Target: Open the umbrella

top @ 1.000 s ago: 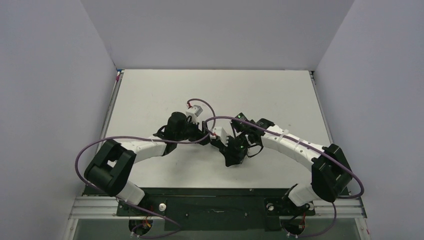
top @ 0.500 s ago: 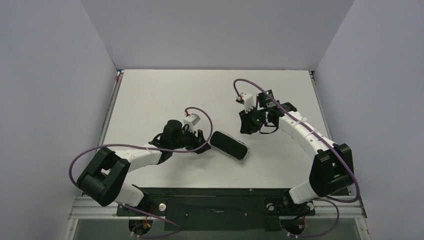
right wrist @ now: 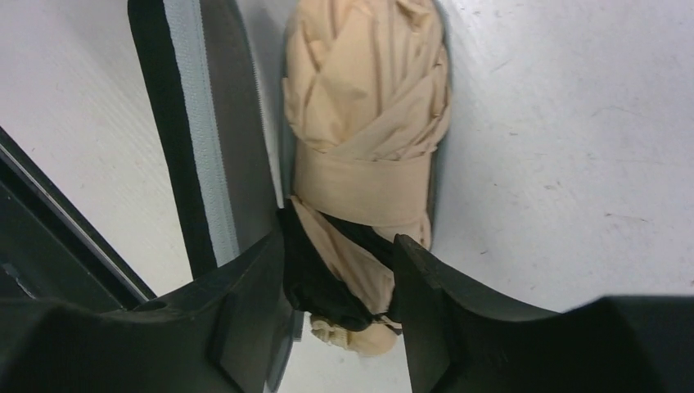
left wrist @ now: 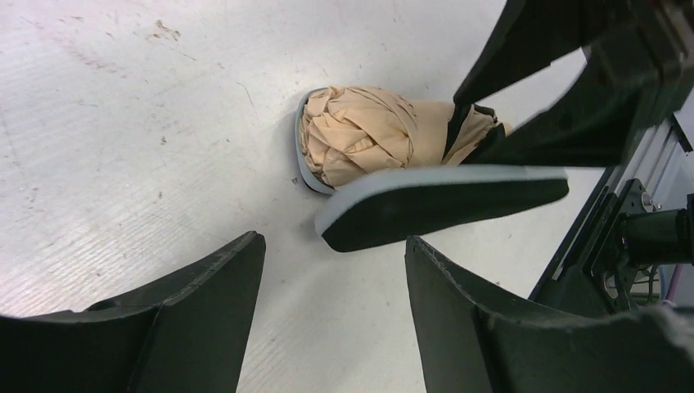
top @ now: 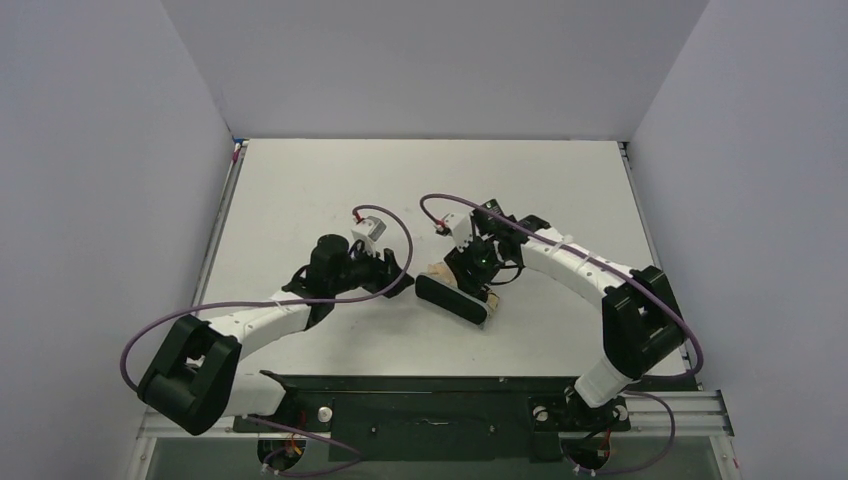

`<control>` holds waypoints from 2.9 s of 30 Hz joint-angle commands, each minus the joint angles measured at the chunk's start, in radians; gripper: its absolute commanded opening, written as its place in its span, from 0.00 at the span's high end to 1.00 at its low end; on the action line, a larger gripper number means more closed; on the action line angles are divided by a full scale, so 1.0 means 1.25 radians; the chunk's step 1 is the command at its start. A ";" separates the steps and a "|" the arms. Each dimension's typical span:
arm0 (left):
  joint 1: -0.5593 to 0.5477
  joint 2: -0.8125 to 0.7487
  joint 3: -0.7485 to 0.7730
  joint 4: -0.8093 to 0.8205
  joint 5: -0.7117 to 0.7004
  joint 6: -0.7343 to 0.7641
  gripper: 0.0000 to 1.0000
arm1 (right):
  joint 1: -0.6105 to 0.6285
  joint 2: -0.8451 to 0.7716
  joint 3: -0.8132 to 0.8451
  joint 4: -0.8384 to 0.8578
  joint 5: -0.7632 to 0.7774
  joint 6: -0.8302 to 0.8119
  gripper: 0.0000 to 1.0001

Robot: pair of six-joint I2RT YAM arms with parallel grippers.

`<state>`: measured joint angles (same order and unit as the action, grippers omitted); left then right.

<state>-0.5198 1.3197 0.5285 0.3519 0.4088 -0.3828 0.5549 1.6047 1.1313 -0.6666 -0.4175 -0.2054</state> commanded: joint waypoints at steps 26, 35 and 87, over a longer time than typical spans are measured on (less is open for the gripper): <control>0.218 -0.265 -0.006 -0.225 0.003 0.074 0.38 | 0.153 0.054 -0.077 0.087 0.327 -0.057 0.75; 0.254 -0.345 -0.018 -0.311 0.013 0.116 0.37 | 0.054 -0.028 0.034 0.029 0.237 -0.067 1.00; -0.245 0.530 0.635 -0.815 -0.404 0.783 0.31 | -0.503 -0.482 0.023 -0.240 0.013 -0.053 1.00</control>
<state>-0.9218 1.9491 1.3304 -0.5098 0.0517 0.5064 -0.0662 1.0061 1.1435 -1.0130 -0.3744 -0.2729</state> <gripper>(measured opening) 0.717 0.042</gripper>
